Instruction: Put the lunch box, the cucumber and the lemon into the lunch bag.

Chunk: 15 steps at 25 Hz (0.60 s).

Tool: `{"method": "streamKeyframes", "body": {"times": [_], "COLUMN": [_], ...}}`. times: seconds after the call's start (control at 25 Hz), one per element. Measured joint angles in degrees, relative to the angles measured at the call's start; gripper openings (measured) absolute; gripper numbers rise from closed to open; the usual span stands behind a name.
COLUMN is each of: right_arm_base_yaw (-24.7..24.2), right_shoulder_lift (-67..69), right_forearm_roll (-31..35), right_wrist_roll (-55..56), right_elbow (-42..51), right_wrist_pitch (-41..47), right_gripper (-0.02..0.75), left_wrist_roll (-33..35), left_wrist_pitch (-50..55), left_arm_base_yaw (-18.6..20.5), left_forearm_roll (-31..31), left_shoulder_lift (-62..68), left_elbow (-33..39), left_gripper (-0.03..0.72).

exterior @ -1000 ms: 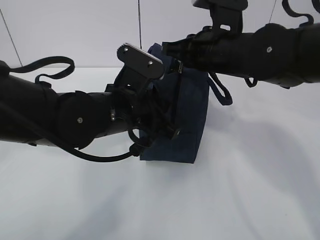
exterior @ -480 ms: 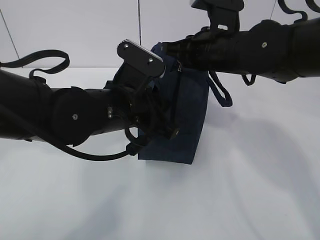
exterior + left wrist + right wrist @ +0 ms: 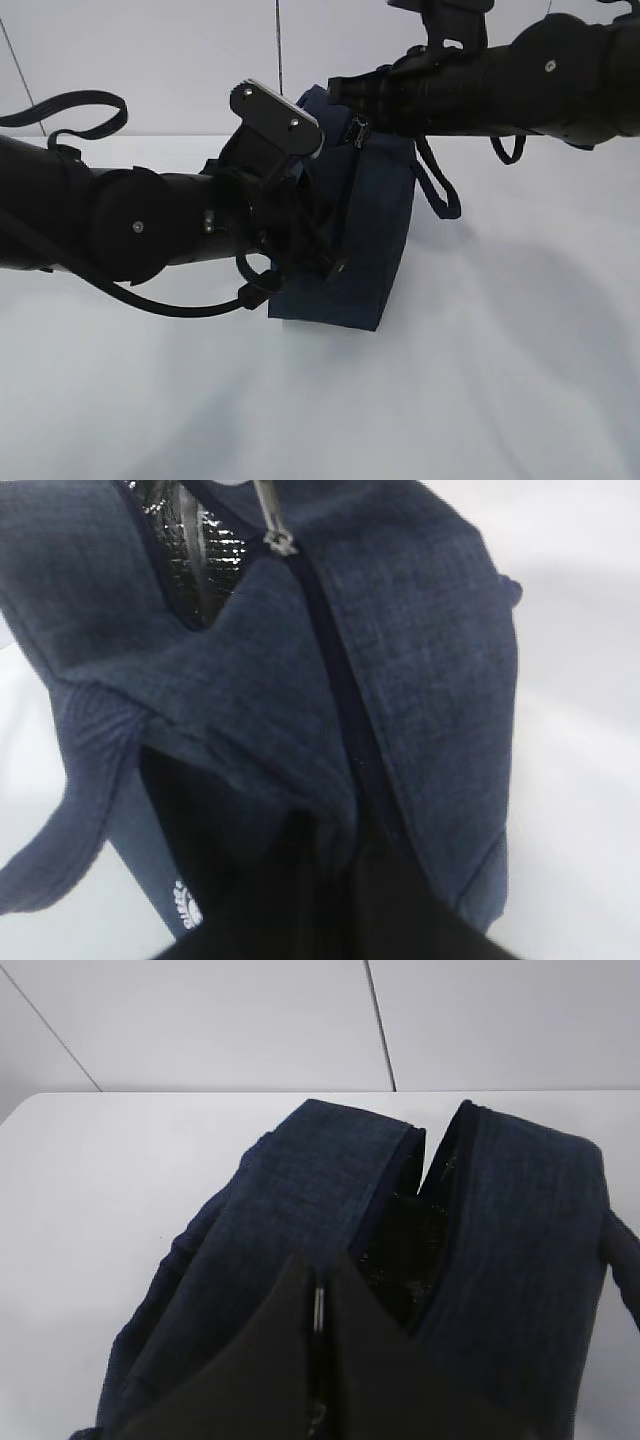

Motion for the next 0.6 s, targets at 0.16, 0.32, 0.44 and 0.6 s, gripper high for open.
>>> {"method": "streamKeyframes", "body": {"times": [0.16, 0.32, 0.44, 0.6], "right_arm_base_yaw": [0.0, 0.0, 0.0, 0.0], "right_shoulder_lift": [-0.1, -0.1, -0.1, -0.1], "right_forearm_roll": [0.1, 0.1, 0.1, 0.1], "right_wrist_roll": [0.0, 0.0, 0.0, 0.0], "right_elbow": [0.0, 0.0, 0.0, 0.0], "right_wrist_pitch": [0.4, 0.2, -0.1, -0.7], "right_gripper": [0.000, 0.000, 0.000, 0.000], "left_wrist_roll": [0.0, 0.0, 0.0, 0.0], "left_wrist_pitch": [1.2, 1.5, 1.8, 2.3], "left_arm_base_yaw": [0.0, 0.0, 0.0, 0.0], "left_forearm_roll": [2.4, 4.6, 5.1, 5.2], "left_shoulder_lift": [-0.4, -0.7, -1.2, -1.8], "left_elbow": [0.0, 0.0, 0.0, 0.0], "left_gripper": [-0.009, -0.009, -0.009, -0.009]}}
